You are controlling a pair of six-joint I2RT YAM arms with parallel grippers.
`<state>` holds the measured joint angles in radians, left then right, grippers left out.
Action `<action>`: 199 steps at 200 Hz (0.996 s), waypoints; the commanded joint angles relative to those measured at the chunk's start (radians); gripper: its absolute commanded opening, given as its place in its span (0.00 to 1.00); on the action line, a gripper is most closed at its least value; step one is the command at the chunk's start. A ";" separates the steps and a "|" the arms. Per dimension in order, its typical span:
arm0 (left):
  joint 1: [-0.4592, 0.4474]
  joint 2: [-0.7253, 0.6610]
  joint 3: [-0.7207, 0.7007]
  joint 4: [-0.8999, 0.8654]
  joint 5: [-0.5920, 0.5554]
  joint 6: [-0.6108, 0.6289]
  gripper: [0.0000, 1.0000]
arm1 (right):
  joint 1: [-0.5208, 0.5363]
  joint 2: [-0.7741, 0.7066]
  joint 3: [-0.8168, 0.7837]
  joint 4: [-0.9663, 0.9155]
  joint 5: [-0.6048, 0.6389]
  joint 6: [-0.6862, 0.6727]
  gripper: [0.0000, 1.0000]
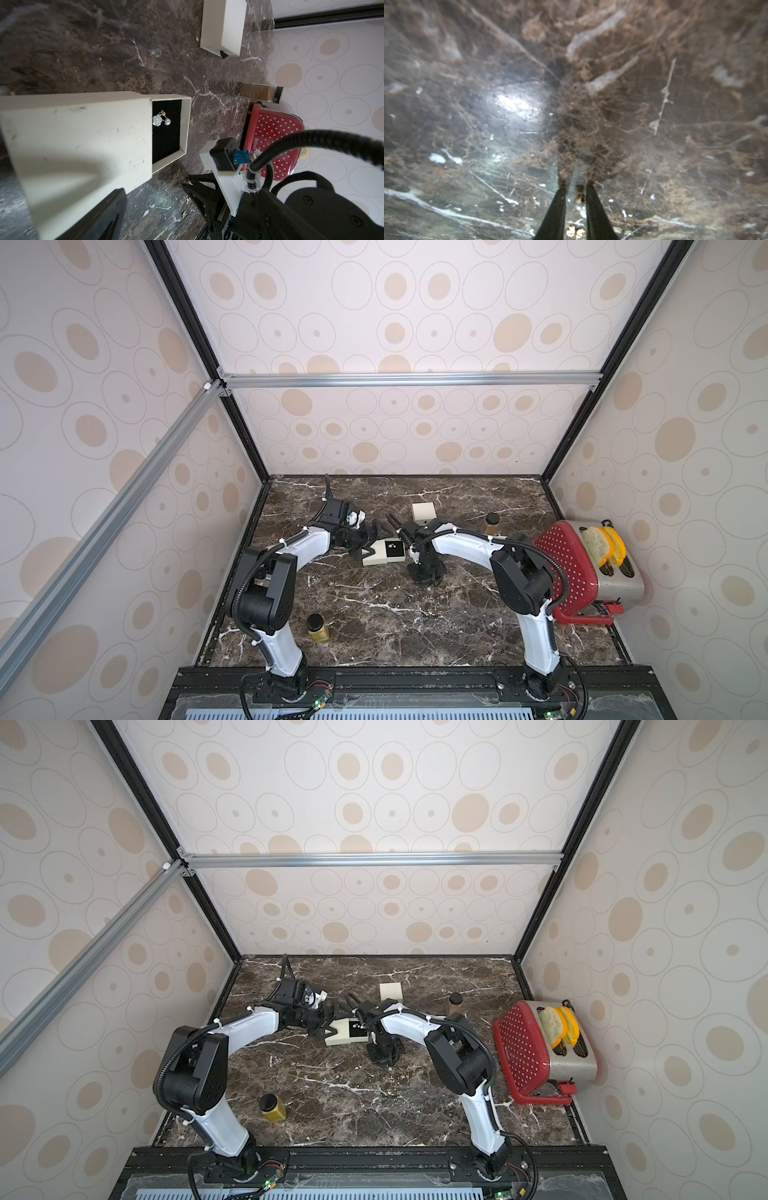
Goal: Place the earrings into the drawer-style jewelry box
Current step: Pick up the earring from the center of the board.
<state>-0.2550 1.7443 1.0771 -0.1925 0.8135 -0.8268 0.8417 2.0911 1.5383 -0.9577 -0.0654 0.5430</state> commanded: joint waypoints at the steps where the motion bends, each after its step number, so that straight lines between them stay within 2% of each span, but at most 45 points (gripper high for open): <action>1: 0.002 -0.040 -0.005 0.015 0.005 -0.009 0.99 | 0.008 0.022 -0.015 -0.009 0.003 0.012 0.20; 60: 0.001 -0.040 -0.008 0.016 0.004 -0.009 0.99 | 0.007 0.023 -0.014 -0.004 0.013 0.005 0.16; 107: 0.001 -0.032 0.000 0.016 0.007 -0.009 0.99 | 0.008 -0.028 -0.035 0.038 0.021 -0.047 0.00; 127: 0.001 -0.035 0.010 0.016 0.012 -0.015 0.99 | 0.006 -0.083 -0.067 0.099 0.015 -0.112 0.00; 147: 0.002 -0.037 0.023 0.022 0.021 -0.027 0.99 | 0.006 -0.219 -0.193 0.279 0.030 -0.184 0.00; 176: -0.001 -0.038 0.016 0.103 0.051 -0.086 0.99 | 0.006 -0.487 -0.528 0.767 0.070 -0.287 0.00; 199: -0.017 -0.029 -0.006 0.235 0.102 -0.168 0.98 | 0.005 -0.582 -0.675 1.005 0.071 -0.392 0.00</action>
<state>-0.2577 1.7424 1.0710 -0.1139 0.8501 -0.8982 0.8413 1.5753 0.9821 -0.3363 -0.0223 0.2955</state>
